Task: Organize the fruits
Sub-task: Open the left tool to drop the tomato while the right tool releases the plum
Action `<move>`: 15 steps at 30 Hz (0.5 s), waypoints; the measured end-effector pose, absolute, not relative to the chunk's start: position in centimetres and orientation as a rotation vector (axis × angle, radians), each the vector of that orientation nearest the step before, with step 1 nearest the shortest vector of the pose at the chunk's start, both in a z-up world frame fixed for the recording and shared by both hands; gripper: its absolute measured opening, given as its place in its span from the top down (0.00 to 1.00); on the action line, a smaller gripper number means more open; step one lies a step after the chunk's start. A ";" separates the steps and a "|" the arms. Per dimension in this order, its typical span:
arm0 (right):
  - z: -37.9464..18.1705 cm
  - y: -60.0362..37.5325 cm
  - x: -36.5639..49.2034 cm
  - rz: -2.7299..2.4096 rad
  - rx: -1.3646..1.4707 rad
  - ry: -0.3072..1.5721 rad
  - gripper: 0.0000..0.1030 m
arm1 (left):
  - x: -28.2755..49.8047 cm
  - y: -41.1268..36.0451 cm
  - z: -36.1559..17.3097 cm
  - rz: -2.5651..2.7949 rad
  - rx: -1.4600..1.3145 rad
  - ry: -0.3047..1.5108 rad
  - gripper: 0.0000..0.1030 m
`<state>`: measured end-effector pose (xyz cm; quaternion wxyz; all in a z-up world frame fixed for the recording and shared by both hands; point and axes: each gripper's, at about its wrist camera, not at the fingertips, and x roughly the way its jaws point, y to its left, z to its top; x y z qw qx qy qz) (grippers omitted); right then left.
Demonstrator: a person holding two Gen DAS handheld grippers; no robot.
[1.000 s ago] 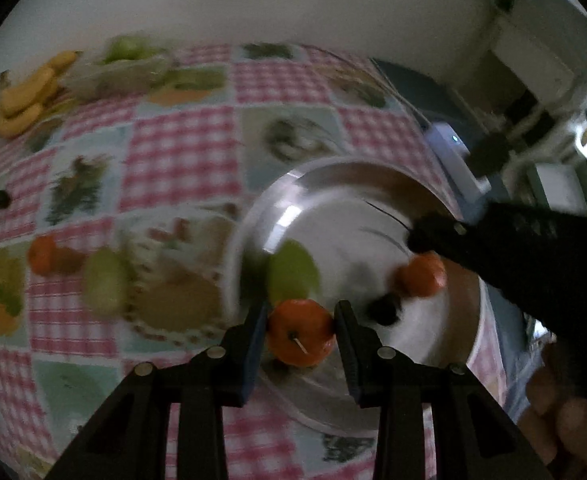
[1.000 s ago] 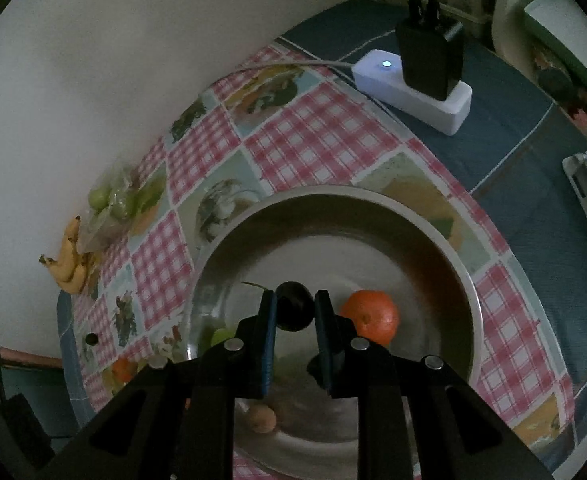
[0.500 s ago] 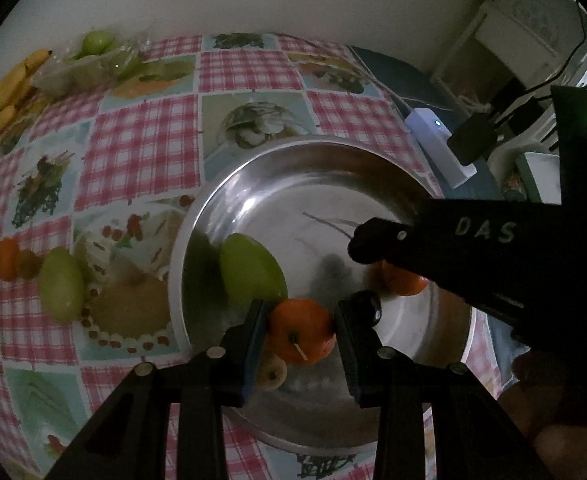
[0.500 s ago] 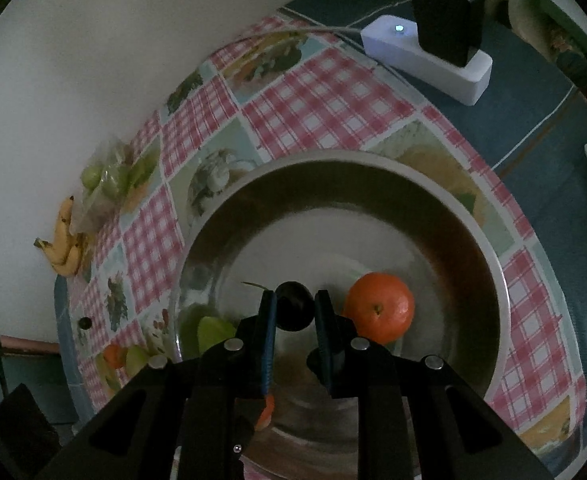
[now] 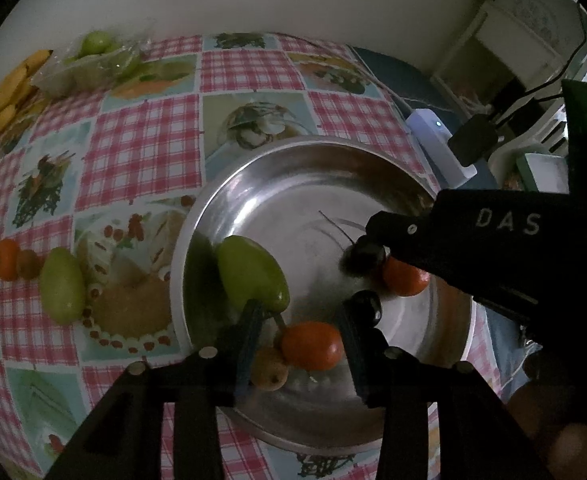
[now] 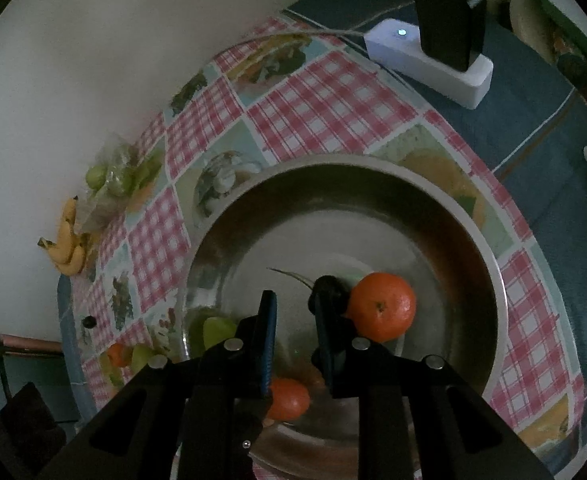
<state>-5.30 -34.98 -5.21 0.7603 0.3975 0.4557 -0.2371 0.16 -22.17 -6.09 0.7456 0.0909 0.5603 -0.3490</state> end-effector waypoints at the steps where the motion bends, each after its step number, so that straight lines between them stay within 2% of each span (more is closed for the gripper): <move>1: -5.0 -34.9 -5.3 -0.515 0.860 0.986 0.79 | 0.1 -22.1 -5.9 -0.766 0.196 1.222 0.57; 15: -4.9 -34.5 -5.0 -0.505 0.822 1.020 0.80 | 4.0 -18.1 -5.2 -0.553 0.115 1.222 0.57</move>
